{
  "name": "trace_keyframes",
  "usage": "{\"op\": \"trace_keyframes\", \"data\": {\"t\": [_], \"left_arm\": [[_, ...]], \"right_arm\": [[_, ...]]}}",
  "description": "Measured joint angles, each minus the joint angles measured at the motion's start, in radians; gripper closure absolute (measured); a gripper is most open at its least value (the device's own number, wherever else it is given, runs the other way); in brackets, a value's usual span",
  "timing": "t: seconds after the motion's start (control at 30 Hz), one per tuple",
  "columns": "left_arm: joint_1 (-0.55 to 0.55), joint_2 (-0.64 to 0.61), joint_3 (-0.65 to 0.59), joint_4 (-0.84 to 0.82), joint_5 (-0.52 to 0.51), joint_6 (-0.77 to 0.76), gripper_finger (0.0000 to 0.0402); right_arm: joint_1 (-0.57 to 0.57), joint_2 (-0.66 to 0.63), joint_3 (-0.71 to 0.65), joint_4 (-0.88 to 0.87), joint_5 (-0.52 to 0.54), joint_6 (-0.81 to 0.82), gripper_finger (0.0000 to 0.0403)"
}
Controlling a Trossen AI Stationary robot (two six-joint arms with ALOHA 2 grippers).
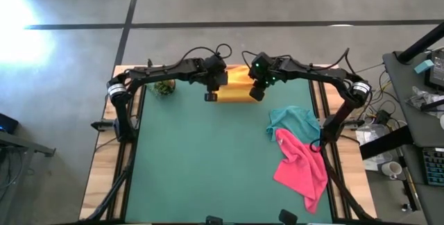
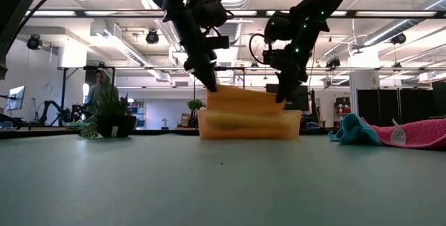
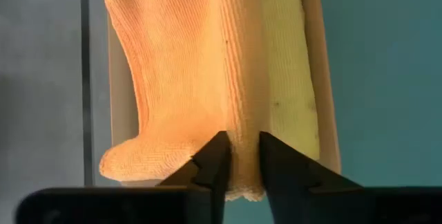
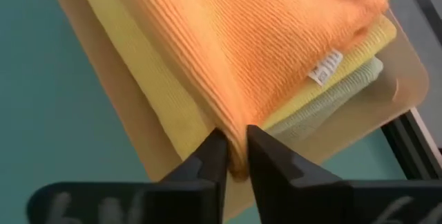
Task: Fold microfiber towels
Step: Put the folded orange towel into the orange bin
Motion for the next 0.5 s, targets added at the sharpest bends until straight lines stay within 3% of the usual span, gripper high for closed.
{"op": "trace_keyframes", "data": {"t": [0.27,0.5], "left_arm": [[-0.009,0.0,0.007,-0.012,-0.001,-0.032,0.0243],[-0.016,-0.004,0.075,-0.108,-0.031,-0.105,0.0192]], "right_arm": [[0.0,-0.006,-0.001,-0.036,-0.005,0.052,0.0269],[0.0,-0.058,0.026,-0.17,-0.026,0.073,0.0234]]}}
